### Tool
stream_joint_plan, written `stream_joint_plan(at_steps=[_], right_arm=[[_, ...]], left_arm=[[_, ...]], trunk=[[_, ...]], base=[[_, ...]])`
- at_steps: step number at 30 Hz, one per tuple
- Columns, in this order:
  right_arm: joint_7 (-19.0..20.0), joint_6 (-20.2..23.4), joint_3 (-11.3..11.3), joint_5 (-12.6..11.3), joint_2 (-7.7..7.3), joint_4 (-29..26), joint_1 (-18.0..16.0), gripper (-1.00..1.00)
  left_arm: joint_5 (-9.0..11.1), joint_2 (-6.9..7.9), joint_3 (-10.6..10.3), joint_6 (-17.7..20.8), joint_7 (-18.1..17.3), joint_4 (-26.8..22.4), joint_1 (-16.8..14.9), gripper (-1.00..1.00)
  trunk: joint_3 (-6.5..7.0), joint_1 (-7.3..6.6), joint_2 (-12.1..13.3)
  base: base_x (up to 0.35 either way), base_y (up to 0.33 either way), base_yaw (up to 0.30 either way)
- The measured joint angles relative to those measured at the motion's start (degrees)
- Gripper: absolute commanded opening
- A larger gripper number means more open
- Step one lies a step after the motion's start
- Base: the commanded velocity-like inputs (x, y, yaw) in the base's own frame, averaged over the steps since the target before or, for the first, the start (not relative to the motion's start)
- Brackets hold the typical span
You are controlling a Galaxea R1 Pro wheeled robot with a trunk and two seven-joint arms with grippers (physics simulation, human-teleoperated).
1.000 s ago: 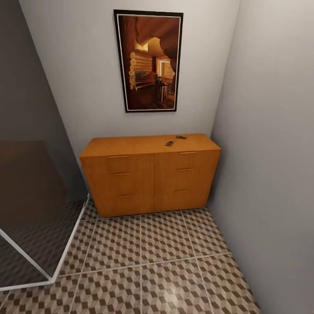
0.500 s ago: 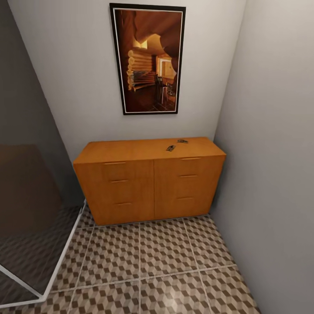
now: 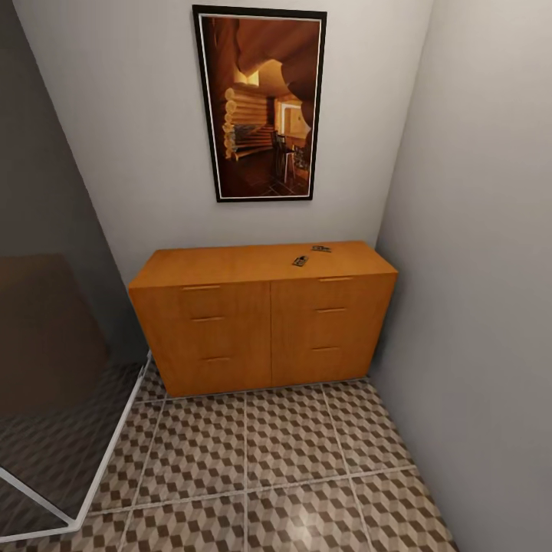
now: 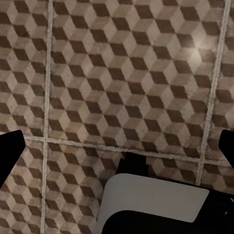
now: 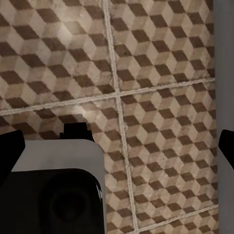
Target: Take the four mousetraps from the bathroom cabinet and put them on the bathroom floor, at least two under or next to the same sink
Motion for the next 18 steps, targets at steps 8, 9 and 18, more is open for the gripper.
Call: stream_joint_plan(at_steps=[8,9,18], right_arm=[[0.01,-0.23,-0.10,-0.11,-0.29,-0.17,-0.02,1.00],[0.00,-0.33,-0.19,-0.15,-0.53,-0.24,-0.05,1.00],[-0.02,-0.95,-0.20,-0.20,-1.01,-0.41,-0.10,1.00]], left_arm=[[0.05,-0.20,0.00,0.06,0.00,-0.15,0.02,1.00],[0.04,-0.20,0.00,0.07,0.00,-0.14,0.04,1.00],[0.13,0.13,0.10,-0.06,0.02,0.27,0.09,1.00]], trunk=[[0.00,0.00,0.00],[0.00,0.00,0.00],[0.00,0.00,0.00]], base=[[0.000,0.000,0.000],[0.000,0.000,0.000],[0.000,0.000,0.000]])
